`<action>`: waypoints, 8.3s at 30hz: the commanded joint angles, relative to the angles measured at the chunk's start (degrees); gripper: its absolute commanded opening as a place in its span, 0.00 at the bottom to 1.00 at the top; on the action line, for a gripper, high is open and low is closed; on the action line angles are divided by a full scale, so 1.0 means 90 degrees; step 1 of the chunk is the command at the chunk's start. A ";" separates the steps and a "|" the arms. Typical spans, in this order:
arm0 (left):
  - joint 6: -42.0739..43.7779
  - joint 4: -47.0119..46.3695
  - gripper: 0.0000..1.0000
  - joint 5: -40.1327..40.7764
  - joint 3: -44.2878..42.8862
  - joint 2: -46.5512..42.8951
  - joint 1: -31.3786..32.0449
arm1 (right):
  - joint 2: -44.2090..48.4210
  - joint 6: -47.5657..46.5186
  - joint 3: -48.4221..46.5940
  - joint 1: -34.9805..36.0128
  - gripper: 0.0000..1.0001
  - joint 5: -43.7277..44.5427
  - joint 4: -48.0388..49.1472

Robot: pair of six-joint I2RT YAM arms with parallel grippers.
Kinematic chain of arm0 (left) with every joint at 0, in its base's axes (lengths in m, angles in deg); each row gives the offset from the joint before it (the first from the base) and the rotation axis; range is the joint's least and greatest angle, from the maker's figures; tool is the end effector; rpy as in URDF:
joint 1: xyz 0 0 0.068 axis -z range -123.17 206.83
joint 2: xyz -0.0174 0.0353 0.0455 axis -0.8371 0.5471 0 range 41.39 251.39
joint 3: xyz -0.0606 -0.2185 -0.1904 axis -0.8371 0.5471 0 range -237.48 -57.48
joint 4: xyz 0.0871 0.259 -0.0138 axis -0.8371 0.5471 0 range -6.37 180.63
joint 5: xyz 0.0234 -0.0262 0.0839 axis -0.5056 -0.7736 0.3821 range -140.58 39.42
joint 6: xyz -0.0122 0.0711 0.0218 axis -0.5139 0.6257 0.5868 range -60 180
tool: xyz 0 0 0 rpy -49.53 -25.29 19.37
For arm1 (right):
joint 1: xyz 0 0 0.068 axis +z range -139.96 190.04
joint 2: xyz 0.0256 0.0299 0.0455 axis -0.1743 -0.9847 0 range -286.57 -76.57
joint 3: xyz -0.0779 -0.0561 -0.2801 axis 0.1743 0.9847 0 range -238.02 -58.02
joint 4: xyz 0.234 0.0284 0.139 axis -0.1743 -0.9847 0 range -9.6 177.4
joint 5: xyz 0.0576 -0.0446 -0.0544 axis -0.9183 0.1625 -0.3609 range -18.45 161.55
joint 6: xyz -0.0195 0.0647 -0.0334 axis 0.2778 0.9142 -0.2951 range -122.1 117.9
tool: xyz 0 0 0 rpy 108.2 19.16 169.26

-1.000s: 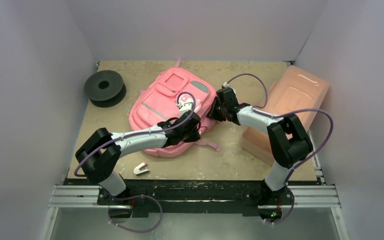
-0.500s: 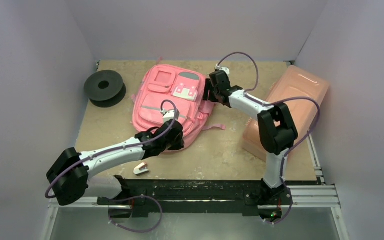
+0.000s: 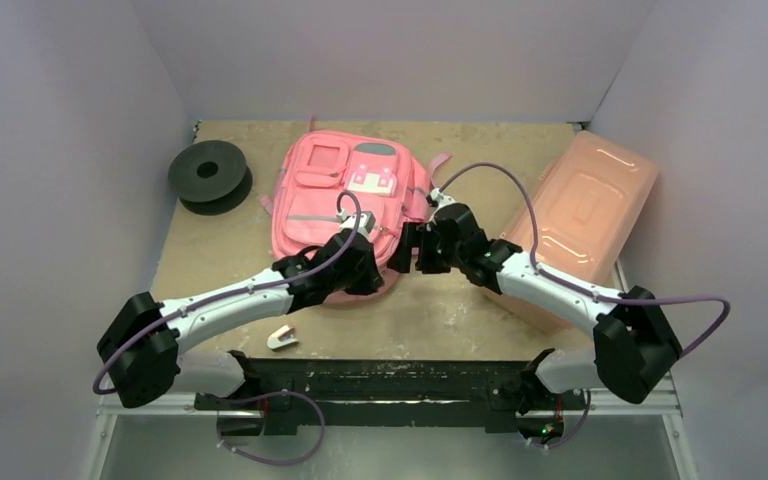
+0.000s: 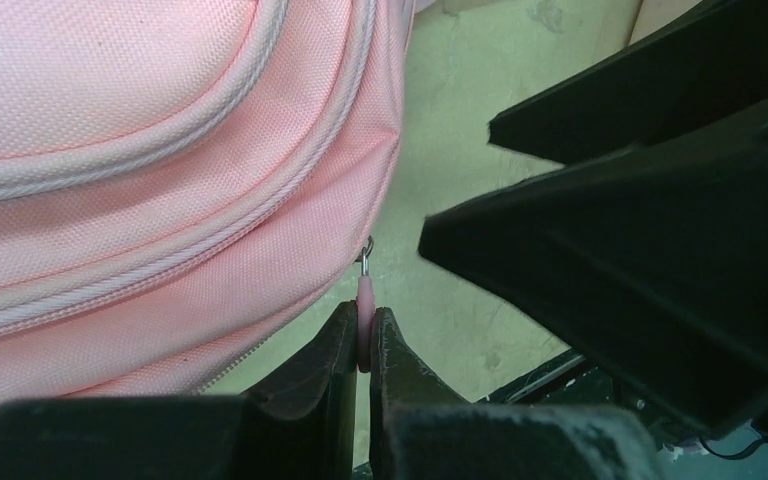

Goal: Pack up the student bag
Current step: Zip the student bag at the center of the board, then adjust the student bag at the center of the board, then unzip the student bag at the center of the board.

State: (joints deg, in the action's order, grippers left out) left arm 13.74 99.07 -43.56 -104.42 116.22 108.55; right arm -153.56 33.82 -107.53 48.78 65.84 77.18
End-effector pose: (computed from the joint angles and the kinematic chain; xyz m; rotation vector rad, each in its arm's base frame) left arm 0.1922 -0.2311 0.2298 0.0515 2.4309 -0.6933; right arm 0.2460 0.2054 0.2444 -0.1156 2.3508 0.7941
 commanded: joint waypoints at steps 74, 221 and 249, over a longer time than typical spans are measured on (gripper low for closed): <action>0.0326 0.0477 0.00 -0.1063 0.0571 -0.2622 -0.1431 | -0.1158 -0.7510 0.0639 0.2297 0.41 0.2071 0.4174; -0.0255 -0.0454 0.69 -0.3642 0.1364 -0.1768 -0.3978 | 0.0003 -0.3421 0.0395 0.0988 0.55 0.0685 0.0469; 0.1006 -0.2511 0.53 0.1725 0.2681 -0.2963 0.0853 | -0.0323 0.2690 0.0681 0.1259 0.08 -0.1078 0.1871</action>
State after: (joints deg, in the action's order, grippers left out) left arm 14.70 77.39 -43.05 -75.74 85.07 109.54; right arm -157.01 47.24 -102.64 60.14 59.35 87.78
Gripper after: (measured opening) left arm 0.558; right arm 0.089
